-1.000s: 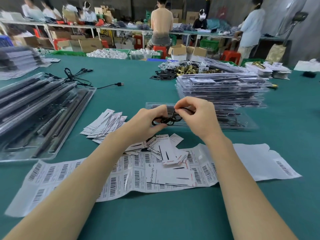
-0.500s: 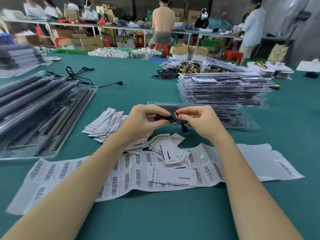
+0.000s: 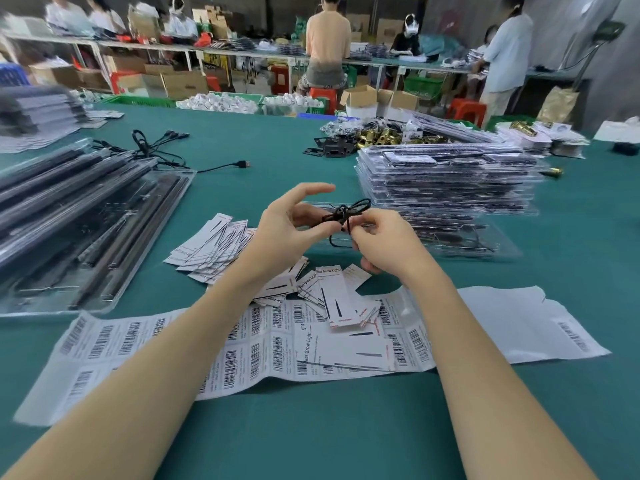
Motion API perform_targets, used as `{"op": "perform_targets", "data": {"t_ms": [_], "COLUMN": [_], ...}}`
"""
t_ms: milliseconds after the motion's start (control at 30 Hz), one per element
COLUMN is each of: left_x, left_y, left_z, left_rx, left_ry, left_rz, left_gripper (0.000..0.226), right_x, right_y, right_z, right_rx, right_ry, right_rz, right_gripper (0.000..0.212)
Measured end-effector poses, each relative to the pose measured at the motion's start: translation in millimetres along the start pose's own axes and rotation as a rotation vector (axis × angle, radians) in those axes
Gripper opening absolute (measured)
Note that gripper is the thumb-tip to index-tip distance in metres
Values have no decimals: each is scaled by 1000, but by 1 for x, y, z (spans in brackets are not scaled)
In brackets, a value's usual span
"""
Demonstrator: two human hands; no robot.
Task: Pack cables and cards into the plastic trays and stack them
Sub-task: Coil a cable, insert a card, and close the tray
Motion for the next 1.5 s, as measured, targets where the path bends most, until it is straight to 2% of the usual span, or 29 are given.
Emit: {"op": "perform_targets", "data": {"t_ms": [67, 167, 300, 433, 567, 633, 700, 800, 867, 1000, 1133, 1300, 1367, 1433, 1500], "left_x": [0, 1, -2, -1, -1, -3, -6, -9, -9, -9, -9, -12, -12, -10, -9], "left_y": [1, -2, -1, -1, 9, 14, 17, 19, 20, 19, 13, 11, 10, 5, 4], "left_z": [5, 6, 13, 10, 9, 13, 16, 21, 21, 18, 16, 15, 15, 13, 13], "left_rx": [76, 92, 121, 256, 360, 396, 432, 446, 442, 432, 429, 400, 379, 324, 312], "left_ry": [-51, -91, -188, -124, -68, -78, -94, -132, -129, -90, -63, -32, -15, -5, -13], "left_rz": [29, 3, -5, 48, 146, 195, 218, 242, 242, 237, 214, 193, 166, 94, 79], "left_gripper": [41, 31, 39, 30, 23, 20, 19, 19, 22, 26, 23, 20, 30, 49, 54], "right_x": [1, -1, -3, -11, -18, -21, -17, -4, 1, 2, 6, 3, 4, 5, 4], "right_y": [-1, 4, 14, 13, -10, -21, -26, -26, -22, -15, -18, -17, -13, -8, -5], "right_z": [3, 4, 3, 9, -4, -8, -10, -19, -20, -15, -17, -9, -10, -12, -11], "right_rx": [-108, -103, -116, 20, 77, 160, 273, 290, 307, 383, 141, 41, 67, 47, 27], "right_ry": [37, 13, -37, -216, -465, -500, -400, -65, 65, 87, 168, 75, 31, 11, 3], "right_rz": [4, 80, 198, 309, 146, 100, 109, 66, 35, -4, -158, -231, -213, -198, -197], "right_gripper": [14, 11, 22, 14, 20, 23, 23, 26, 28, 27, 21, 21, 19, 17, 15]}}
Point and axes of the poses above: each hand's wrist, its own x-axis towards the middle knuckle, its own z-axis out of the palm, y = z × x, the point moved 8 cm from there along x, towards the middle knuckle, and after that the axes turned 13 degrees about y, right-handed, at the moved point
